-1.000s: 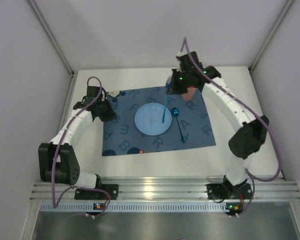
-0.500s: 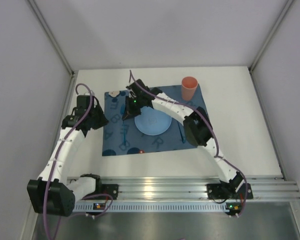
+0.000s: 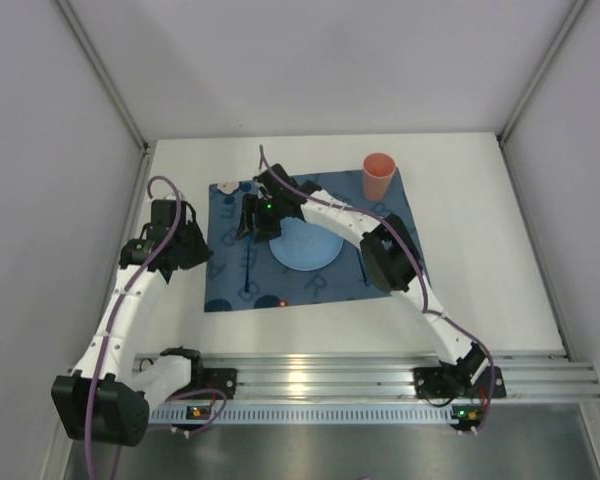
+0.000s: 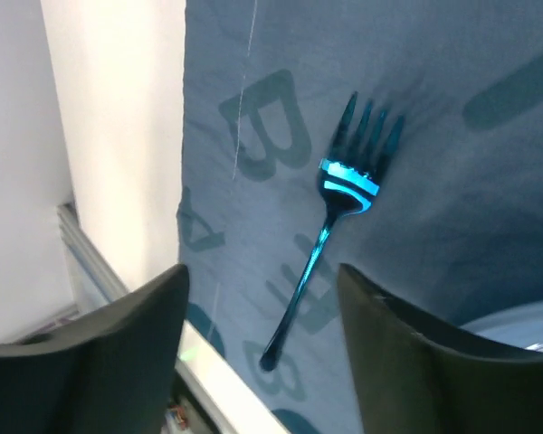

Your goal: Set the dinner table for one person

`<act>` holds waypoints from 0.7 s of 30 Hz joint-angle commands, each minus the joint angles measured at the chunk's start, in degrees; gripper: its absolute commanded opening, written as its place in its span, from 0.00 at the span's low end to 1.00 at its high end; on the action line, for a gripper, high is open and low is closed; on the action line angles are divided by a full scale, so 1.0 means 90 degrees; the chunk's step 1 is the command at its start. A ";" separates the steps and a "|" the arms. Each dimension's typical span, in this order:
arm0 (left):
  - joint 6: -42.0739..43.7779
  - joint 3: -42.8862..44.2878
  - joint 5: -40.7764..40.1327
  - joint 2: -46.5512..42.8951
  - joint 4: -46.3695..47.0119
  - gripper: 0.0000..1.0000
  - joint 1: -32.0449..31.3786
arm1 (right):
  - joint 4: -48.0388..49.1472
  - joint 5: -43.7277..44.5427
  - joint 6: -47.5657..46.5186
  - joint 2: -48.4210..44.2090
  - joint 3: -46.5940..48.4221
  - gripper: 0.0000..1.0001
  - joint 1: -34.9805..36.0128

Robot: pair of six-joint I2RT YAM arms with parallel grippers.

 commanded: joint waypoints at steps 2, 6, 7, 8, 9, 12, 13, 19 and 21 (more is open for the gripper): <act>0.0004 0.0024 0.0086 0.0019 -0.0011 0.00 -0.0026 | 0.0422 0.0074 -0.0083 -0.0130 0.0139 0.71 0.0058; -0.0074 0.0053 0.0349 0.0010 -0.0001 0.00 -0.0056 | 0.0490 0.0035 -0.0230 -0.0617 -0.0017 0.74 0.0067; -0.0074 0.0053 0.0340 0.0000 -0.0001 0.00 -0.0065 | 0.0539 0.0025 -0.0327 -0.0918 -0.0018 0.74 0.0077; -0.0084 0.0053 0.0321 -0.0010 0.0008 0.00 -0.0075 | 0.0558 -0.0004 -0.0376 -0.1095 -0.0018 0.74 0.0096; -0.0084 0.0063 0.0311 -0.0010 -0.0001 0.00 -0.0075 | 0.0568 -0.0014 -0.0434 -0.1290 -0.0018 0.74 0.0106; -0.0103 0.0150 0.0320 -0.0020 0.0047 0.00 -0.0075 | 0.0549 0.0044 -0.0786 -0.2383 -0.0280 0.74 0.0116; -0.0103 0.0238 0.0272 -0.0039 0.0048 0.00 -0.0075 | 0.0520 0.0219 -0.1067 -0.2724 -0.0446 0.75 0.0116; 0.0237 0.0658 0.0075 -0.0302 -0.0070 0.00 -0.0066 | 0.0119 0.1021 -0.2095 -0.6274 -0.2845 1.00 0.0204; 0.0277 0.0697 0.0544 -0.0487 -0.0031 0.00 -0.0066 | 0.0303 0.1176 -0.2076 -0.7118 -0.4465 1.00 0.0194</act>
